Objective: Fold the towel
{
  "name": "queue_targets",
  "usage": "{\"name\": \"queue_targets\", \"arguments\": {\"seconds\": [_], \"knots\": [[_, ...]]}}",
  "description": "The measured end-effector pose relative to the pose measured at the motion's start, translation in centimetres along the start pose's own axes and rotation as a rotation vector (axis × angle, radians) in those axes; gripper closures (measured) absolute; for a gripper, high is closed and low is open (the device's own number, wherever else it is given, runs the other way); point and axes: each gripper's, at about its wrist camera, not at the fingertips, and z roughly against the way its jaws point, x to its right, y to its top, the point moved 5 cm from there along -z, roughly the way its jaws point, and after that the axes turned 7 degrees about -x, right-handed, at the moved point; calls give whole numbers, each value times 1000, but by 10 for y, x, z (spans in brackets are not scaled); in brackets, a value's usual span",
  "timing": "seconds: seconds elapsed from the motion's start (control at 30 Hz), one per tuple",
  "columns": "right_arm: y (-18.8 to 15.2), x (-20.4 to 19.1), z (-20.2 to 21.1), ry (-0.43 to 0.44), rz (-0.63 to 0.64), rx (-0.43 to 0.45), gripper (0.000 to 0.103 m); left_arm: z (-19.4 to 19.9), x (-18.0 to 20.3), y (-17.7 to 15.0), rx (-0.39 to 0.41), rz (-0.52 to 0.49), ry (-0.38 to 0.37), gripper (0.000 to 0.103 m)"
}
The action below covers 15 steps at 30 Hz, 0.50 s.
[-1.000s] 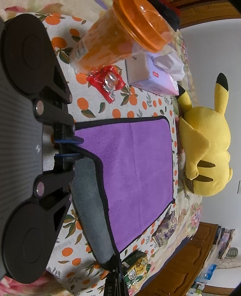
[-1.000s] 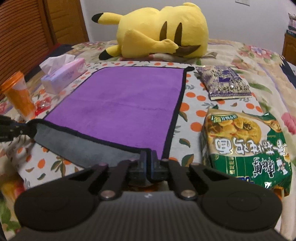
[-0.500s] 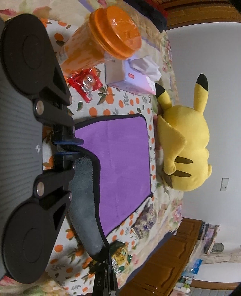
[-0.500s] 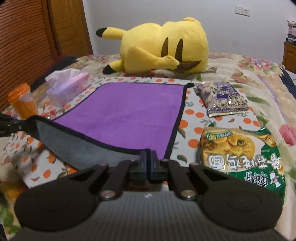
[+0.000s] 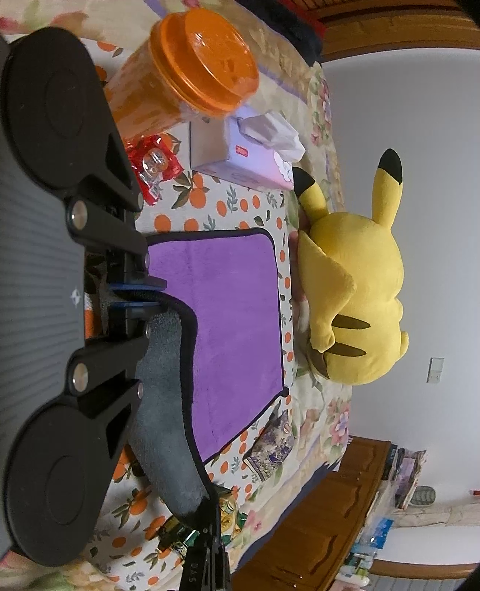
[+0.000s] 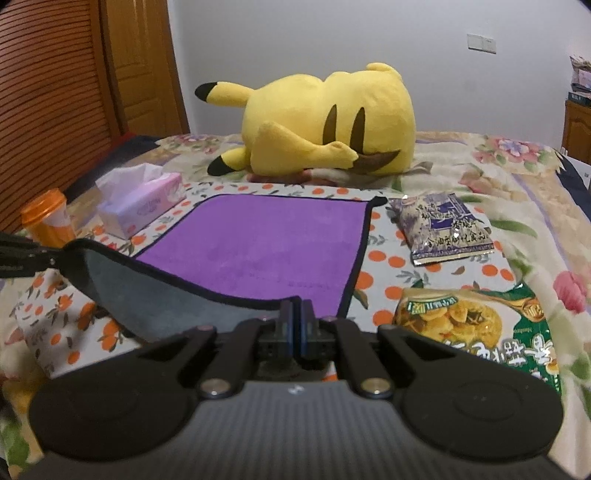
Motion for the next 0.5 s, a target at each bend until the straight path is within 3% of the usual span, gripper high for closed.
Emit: {"name": "queue_targets", "arguments": {"seconds": [0.5], "knots": [[22, 2, -2, -18, 18, 57, 99, 0, 1, 28, 51, -16, 4, 95]]}}
